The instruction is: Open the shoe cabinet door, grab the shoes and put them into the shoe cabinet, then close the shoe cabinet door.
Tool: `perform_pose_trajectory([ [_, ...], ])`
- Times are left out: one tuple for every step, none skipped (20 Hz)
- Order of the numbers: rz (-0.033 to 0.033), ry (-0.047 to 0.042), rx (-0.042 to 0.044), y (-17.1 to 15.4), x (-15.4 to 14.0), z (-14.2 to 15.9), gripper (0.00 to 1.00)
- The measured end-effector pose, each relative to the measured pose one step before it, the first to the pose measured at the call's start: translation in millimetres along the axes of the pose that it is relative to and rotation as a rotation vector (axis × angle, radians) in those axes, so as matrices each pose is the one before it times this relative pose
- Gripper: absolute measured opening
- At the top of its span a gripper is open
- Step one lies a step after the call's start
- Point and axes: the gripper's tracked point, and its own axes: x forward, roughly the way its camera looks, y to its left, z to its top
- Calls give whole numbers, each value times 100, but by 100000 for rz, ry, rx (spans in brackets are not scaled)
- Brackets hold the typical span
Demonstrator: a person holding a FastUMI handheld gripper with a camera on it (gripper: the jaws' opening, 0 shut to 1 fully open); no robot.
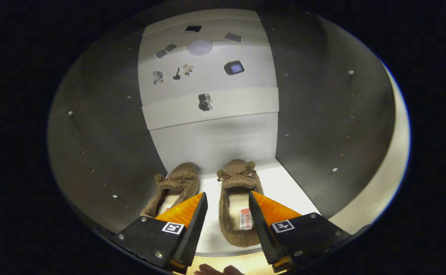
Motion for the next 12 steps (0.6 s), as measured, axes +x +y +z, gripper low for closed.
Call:
perform_pose_trajectory([
  [-1376, -1814, -541, -122, -1561, 222, 71],
  [-1165, -1602, -478, -98, -1625, -15, 74],
  [-1462, -1975, -141, -104, -1680, 48, 76],
  [-837, -1854, -112, -63, -1729, -49, 78],
  [-993, -1340, 29, -191, -1810, -70, 80],
  [-620, -665, -637, -138, -1883, -277, 82],
  [-1345, -727, -1110, -369, -1695, -232, 84],
  [-2267, -740, -1075, -685, -1456, -150, 89],
  [-1870, 31, -506, -678, -1554, -291, 91],
  [-311, 1002, 161, -284, -1612, -576, 93],
  [331, 444, 428, -318, -1553, -462, 93],
  [-447, -881, 214, -526, -1339, -15, 93],
])
